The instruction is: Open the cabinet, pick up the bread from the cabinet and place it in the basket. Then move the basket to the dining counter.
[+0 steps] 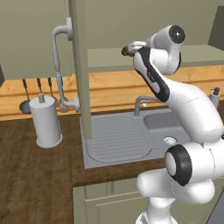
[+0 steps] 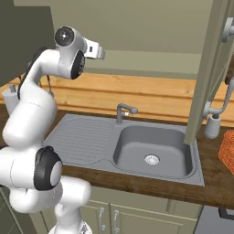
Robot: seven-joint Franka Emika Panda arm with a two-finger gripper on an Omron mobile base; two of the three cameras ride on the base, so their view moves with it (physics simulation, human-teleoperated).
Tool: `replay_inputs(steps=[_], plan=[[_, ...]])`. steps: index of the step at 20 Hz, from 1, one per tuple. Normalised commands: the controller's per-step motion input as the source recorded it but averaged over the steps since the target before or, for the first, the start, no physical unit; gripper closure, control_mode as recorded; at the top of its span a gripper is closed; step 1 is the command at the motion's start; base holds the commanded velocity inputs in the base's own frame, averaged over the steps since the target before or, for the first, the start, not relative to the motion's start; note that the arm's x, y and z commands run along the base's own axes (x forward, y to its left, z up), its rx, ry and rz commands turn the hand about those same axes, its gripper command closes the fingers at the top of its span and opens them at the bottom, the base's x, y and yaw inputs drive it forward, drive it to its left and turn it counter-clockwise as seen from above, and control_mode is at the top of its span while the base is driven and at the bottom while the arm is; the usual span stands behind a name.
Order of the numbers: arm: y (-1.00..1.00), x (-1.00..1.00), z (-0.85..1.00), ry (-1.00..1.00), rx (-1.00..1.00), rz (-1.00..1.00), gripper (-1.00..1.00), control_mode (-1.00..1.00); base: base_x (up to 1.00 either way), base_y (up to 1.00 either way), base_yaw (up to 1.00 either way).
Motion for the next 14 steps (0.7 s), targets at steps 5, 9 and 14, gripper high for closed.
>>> replay_inputs(steps=[5, 9, 14], plan=[[0.06, 0.64, 0.0, 0.02, -0.05, 0.0, -1.0, -1.0, 0.0, 0.0, 0.0], [0.03, 0.88, 0.0, 0.04, 0.0, 0.0, -1.0, -1.0, 0.0, 0.0, 0.0], [0.03, 0.7, -0.06, 0.07, -0.02, 0.0, -1.0, -1.0, 0.0, 0.0, 0.0]])
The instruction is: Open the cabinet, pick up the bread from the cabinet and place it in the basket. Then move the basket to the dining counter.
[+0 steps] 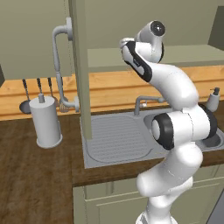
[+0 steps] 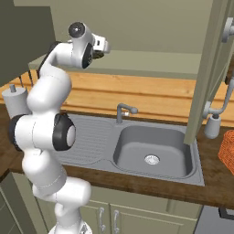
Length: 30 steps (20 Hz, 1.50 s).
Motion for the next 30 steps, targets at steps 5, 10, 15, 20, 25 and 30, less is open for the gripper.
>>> replay_inputs(steps=[5, 10, 15, 20, 25, 30], plan=[[0.0, 0.47, 0.0, 0.09, -0.06, 0.0, -1.0, -1.0, 0.0, 0.0, 0.0], [0.0, 0.08, -0.09, 0.03, -0.06, 0.0, -1.0, -1.0, 0.0, 0.0, 0.0], [0.12, 0.23, -0.19, 0.01, -0.03, 0.0, -1.0, -1.0, 0.0, 0.0, 0.0], [0.09, 0.26, -0.16, 0.0, 0.0, 0.01, -1.0, -1.0, 0.0, 0.0, 0.0], [0.0, 0.28, -0.07, 0.0, 0.0, 0.0, -1.0, -1.0, 0.0, 0.0, 0.0], [-0.17, -0.03, -0.62, 0.06, -0.04, 0.0, -1.0, -1.0, 0.0, 0.0, 0.0]])
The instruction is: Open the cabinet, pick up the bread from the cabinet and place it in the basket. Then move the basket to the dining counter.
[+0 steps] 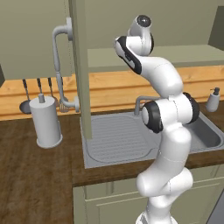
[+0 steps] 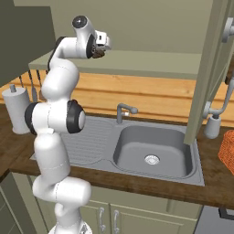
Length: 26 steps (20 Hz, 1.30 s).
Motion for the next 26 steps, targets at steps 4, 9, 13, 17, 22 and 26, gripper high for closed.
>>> replay_inputs(steps=[4, 9, 13, 17, 22, 26], plan=[[-0.17, -0.03, -0.78, 0.01, -0.04, 0.0, -1.0, -1.0, 0.0, 0.0, 0.0], [-0.03, 0.0, -0.82, 0.0, 0.0, 0.0, -1.0, -1.0, 0.0, 0.0, 0.0], [-0.12, 0.02, -0.83, 0.01, 0.0, 0.0, 1.0, -1.0, 0.0, 0.0, 0.0], [-0.16, 0.03, -0.72, 0.02, 0.0, 0.0, 1.0, -1.0, 0.0, 0.0, 0.0], [-0.25, -0.09, -0.44, 0.0, 0.0, 0.0, 1.0, -1.0, 0.0, 0.0, 0.0], [-0.25, -0.36, -0.16, -0.01, 0.0, 0.0, 1.0, -1.0, 0.0, 0.0, 0.0]])
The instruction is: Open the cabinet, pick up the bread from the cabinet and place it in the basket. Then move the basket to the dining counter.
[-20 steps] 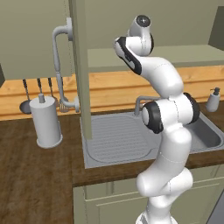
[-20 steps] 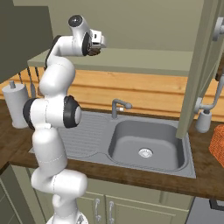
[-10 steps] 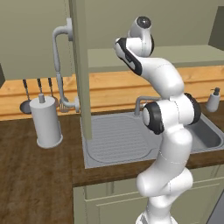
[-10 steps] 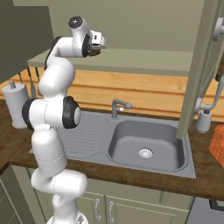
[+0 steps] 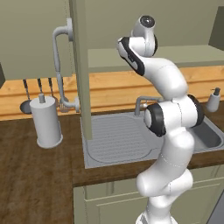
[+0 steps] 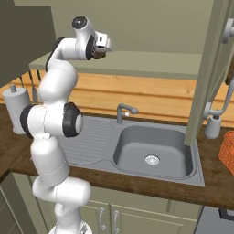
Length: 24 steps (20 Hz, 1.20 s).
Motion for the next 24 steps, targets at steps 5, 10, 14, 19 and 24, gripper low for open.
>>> replay_inputs(steps=[5, 10, 14, 19, 24], plan=[[-0.29, -0.72, -0.21, -0.08, 0.0, 0.0, 1.0, -1.0, 0.0, 0.0, 0.0], [-0.05, -0.87, 0.02, -0.07, 0.0, 0.0, 1.0, -1.0, 0.0, 0.0, 0.0], [0.0, -1.0, 0.4, 0.0, 0.0, 0.0, 1.0, -1.0, 0.0, 0.0, 0.0], [-0.04, -1.0, 0.3, 0.0, 0.0, 0.0, 1.0, -1.0, 0.0, 0.0, 0.0], [0.0, -1.0, 0.03, 0.02, 0.0, 0.0, 1.0, -1.0, 0.0, 0.0, 0.0]])
